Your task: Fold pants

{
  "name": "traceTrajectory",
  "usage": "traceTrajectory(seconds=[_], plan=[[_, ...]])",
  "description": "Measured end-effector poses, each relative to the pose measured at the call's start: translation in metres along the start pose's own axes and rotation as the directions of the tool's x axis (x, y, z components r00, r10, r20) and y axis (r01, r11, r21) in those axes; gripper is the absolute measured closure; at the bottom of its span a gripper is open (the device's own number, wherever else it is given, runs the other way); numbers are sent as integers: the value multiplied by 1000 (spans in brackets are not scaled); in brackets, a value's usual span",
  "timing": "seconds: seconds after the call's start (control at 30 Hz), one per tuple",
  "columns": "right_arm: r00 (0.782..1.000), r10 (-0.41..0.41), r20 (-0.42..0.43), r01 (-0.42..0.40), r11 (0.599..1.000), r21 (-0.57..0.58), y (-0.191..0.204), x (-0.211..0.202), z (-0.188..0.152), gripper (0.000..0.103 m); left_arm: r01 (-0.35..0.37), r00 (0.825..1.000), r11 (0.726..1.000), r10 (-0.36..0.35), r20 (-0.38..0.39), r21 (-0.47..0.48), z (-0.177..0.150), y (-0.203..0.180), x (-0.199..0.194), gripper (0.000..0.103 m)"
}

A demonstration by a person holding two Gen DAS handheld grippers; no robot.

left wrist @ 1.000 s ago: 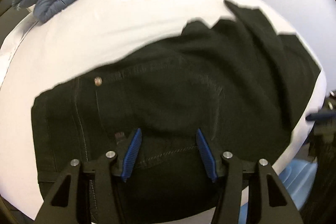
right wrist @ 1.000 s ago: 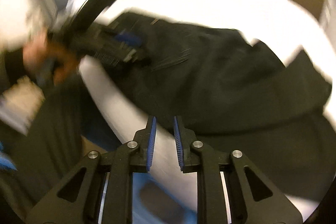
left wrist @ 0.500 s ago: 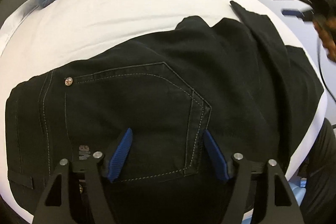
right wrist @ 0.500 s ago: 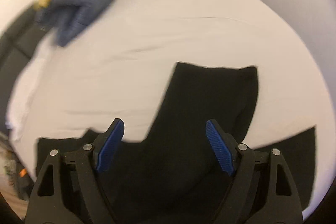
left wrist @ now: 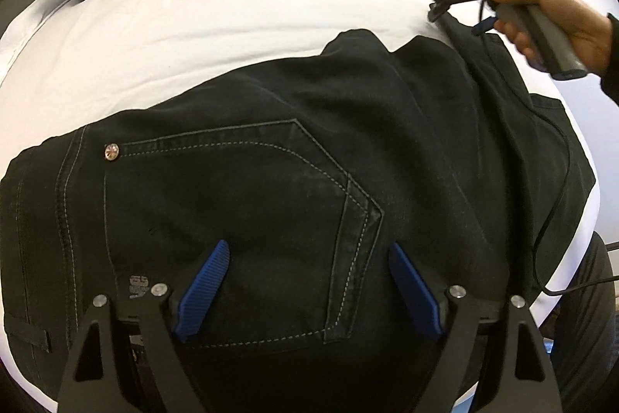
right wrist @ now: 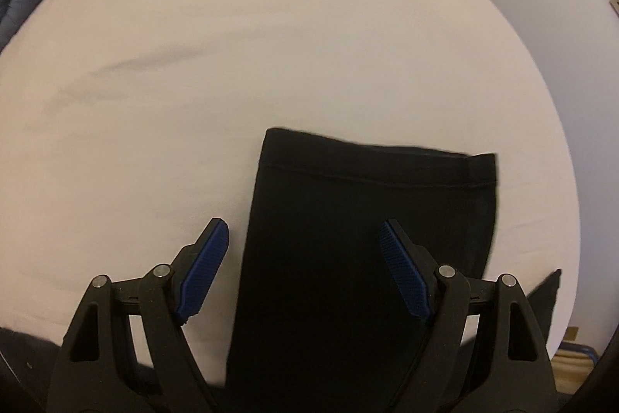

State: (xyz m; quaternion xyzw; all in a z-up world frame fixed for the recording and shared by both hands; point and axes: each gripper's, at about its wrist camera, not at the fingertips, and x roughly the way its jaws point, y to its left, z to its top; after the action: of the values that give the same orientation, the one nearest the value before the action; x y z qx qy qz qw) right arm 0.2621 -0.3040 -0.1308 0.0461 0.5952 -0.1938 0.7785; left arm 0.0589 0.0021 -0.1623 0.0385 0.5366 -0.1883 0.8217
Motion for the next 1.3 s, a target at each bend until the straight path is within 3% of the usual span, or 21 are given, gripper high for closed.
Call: traceTrajectory(seconds=[0.17,0.23,0.3,0.4,0.5,0.7,0.73,0.87,1.0,1.03,1.17,1.23,1.3], plan=[[1000,-20,8,20,1000,12,-3,16,7,24,3,1000,1000,-3,0,-10,0,4,-1,18],[1000,9,24,-9,1000,-17,-3,16,12,39,-1,1000,1000,1,0,-7,-1,3,-1,18],[999,22,39,-20,998,-67,0,12,16,77,-5,1000,1000,5,-3,-4,-1,2,0,18],[998,44,54,-38,995,-96,-11,10,21,100,-6,1000,1000,6,-5,-5,1,2,-1,18],[986,117,115,-111,992,-61,-41,-7,19,102,-5,1000,1000,5,-7,-8,1,3,-2,18],[917,221,331,-264,960,90,-160,-70,-28,102,-7,1000,1000,7,-17,-8,2,2,-3,18],[901,225,371,-294,945,141,-193,-81,-46,102,-6,1000,1000,5,-20,-9,3,3,-3,18],[869,214,445,-374,875,309,-281,-101,-122,102,5,1000,1000,-5,-28,-21,7,7,-2,18],[878,176,446,-401,781,479,-345,-89,-206,102,-4,999,1000,4,-44,-12,13,6,-1,14],[878,181,443,-424,722,547,-366,-75,-228,102,-10,999,1000,9,-50,-10,15,5,0,12],[889,236,393,-454,574,681,-404,-18,-276,102,-22,997,1000,22,-69,0,20,0,3,9],[883,262,389,-469,517,716,-416,1,-290,102,-30,996,1000,31,-78,8,22,-2,3,9],[874,272,404,-486,504,714,-423,9,-294,102,-39,995,999,40,-86,10,23,-6,4,8]])
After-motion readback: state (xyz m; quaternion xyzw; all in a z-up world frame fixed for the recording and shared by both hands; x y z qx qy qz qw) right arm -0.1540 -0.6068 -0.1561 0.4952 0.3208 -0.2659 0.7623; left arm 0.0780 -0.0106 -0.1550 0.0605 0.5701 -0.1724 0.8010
